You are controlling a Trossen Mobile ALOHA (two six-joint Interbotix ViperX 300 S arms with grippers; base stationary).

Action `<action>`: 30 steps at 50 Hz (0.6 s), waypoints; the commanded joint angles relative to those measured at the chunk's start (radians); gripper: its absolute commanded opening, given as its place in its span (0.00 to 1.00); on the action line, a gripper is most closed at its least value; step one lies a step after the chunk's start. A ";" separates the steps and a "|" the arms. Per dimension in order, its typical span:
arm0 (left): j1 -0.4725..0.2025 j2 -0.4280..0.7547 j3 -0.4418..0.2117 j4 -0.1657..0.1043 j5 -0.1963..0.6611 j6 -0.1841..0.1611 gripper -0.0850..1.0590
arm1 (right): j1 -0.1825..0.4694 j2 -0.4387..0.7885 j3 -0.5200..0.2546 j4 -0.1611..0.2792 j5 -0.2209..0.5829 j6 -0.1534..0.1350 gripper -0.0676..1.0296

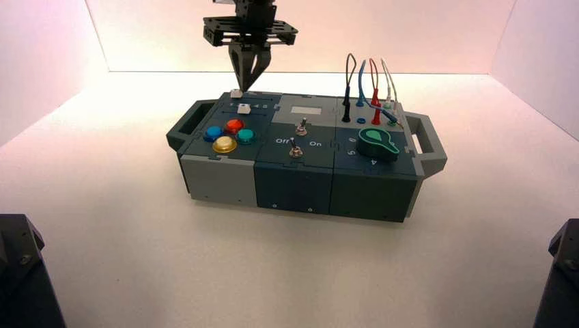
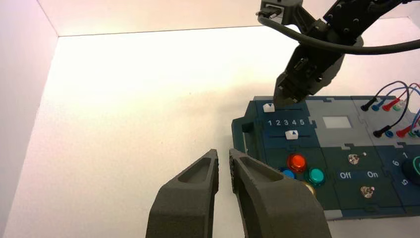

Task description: Move the top slider to position 1.

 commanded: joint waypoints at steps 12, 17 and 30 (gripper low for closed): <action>0.003 0.031 -0.018 0.003 -0.005 0.002 0.21 | 0.051 -0.141 0.055 0.005 0.015 -0.012 0.04; 0.003 0.028 -0.017 0.003 -0.005 0.002 0.21 | 0.055 -0.173 0.083 -0.002 0.012 -0.014 0.04; 0.006 0.028 -0.015 0.005 -0.006 0.002 0.21 | 0.055 -0.218 0.132 -0.012 -0.014 -0.021 0.04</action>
